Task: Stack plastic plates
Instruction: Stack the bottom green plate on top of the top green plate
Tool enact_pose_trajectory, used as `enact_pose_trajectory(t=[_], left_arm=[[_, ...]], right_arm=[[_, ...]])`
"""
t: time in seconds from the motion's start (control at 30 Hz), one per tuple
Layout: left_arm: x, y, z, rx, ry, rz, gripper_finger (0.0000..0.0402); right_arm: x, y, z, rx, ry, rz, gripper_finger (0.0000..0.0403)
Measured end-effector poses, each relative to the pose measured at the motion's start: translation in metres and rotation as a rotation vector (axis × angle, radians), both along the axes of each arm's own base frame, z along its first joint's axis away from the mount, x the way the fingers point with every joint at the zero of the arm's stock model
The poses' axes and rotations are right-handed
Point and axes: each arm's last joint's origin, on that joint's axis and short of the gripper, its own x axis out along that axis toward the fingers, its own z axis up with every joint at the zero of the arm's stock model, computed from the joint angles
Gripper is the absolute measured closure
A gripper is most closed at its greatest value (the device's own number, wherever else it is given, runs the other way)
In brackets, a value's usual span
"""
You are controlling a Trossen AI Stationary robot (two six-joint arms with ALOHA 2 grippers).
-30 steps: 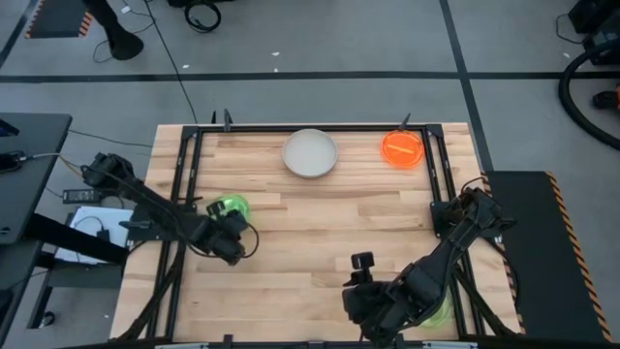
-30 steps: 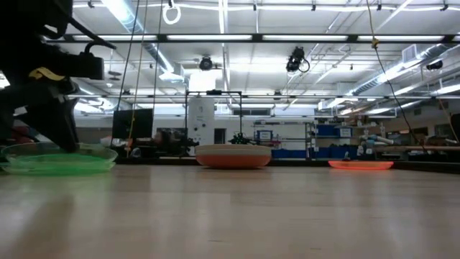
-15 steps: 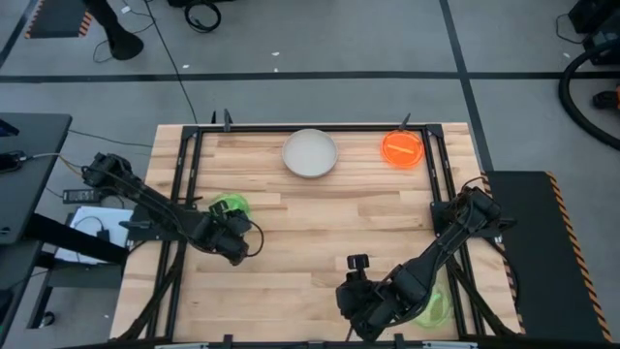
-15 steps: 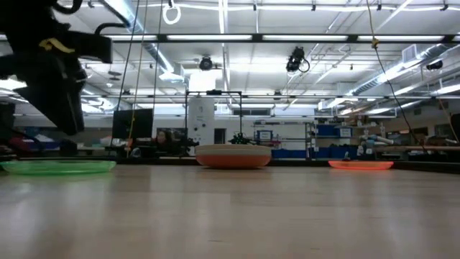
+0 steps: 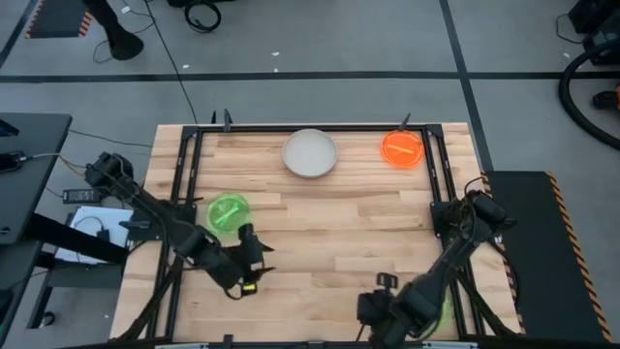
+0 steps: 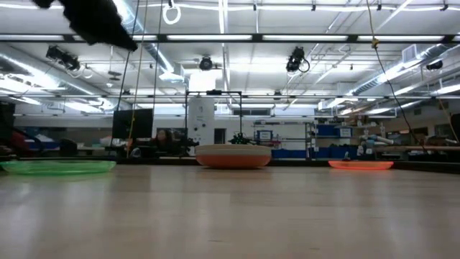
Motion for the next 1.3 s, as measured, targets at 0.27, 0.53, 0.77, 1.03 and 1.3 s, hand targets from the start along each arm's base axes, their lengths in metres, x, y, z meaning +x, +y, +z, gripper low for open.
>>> enact_pose_trajectory(t=[0.27, 0.53, 0.77, 1.03, 1.3], left_arm=[[0.023, -0.025, 0.005, 0.001, -0.249, -0.096, 0.0163], [0.032, -0.032, 0.000, -0.022, -0.298, -0.102, 0.0163], [0.032, -0.032, 0.001, -0.045, -0.309, -0.095, 0.0163], [0.032, -0.032, 0.001, -0.025, -0.306, -0.105, 0.0163], [0.032, -0.032, 0.001, 0.002, -0.305, -0.118, 0.0163]], right_arm=[[-0.058, 0.022, -0.035, 0.000, 0.168, -0.298, 0.0241], [-0.105, 0.026, -0.072, -0.024, 0.384, -0.542, 0.0241], [-0.080, 0.037, -0.072, 0.181, 0.284, -0.633, 0.0257], [-0.058, 0.035, -0.079, -0.037, 0.492, -0.655, 0.0277], [-0.050, 0.044, -0.080, -0.124, 0.528, -0.651, 0.0277]])
